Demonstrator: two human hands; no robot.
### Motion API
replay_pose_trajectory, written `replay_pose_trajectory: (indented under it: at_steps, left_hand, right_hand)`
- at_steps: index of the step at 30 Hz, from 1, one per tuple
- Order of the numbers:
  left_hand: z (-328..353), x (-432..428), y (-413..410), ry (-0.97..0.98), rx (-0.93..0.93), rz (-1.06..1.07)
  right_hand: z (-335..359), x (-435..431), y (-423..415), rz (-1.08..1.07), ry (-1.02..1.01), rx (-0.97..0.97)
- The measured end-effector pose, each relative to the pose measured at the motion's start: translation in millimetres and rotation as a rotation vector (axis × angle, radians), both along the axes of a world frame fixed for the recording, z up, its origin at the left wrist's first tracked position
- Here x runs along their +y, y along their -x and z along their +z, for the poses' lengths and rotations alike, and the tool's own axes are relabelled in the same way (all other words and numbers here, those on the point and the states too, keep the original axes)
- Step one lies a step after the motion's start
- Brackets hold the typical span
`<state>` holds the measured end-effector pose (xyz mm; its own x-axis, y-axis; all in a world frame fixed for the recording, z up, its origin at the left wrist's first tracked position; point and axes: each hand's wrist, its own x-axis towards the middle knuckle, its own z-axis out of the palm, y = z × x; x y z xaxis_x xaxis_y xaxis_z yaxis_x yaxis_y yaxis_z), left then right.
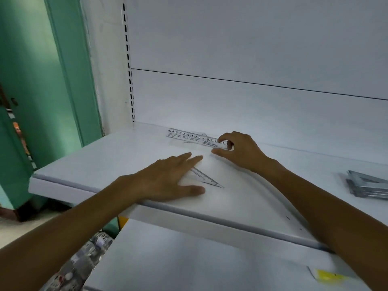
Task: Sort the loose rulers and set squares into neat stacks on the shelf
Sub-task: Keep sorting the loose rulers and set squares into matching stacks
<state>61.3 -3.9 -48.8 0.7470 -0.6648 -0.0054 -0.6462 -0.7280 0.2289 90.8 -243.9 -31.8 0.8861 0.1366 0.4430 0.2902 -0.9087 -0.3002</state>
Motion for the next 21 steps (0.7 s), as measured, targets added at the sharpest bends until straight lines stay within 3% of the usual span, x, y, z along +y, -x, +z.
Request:
replay_pose_trajectory:
  at_steps: [4,7,17,21]
  left_hand:
    - [-4.5,-13.9,26.1,-0.136,-0.04,0.017]
    - [-10.8,-22.5,50.7,-0.068,-0.089,0.044]
    - [-21.9,-48.1,126.5,0.077,-0.498,0.016]
    - [-13.2,-60.5,146.1,0.226,-0.497,0.085]
  right_hand:
    - [-0.7,-12.5,24.1,0.002,-0.044,-0.012]
    - [-2.6,-27.9,43.8,-0.014,-0.033,-0.008]
    - [-2.9,-71.0,119.9,-0.005,-0.023,0.0]
    - [-0.1,-91.7,158.3,-0.022,-0.045,-0.025]
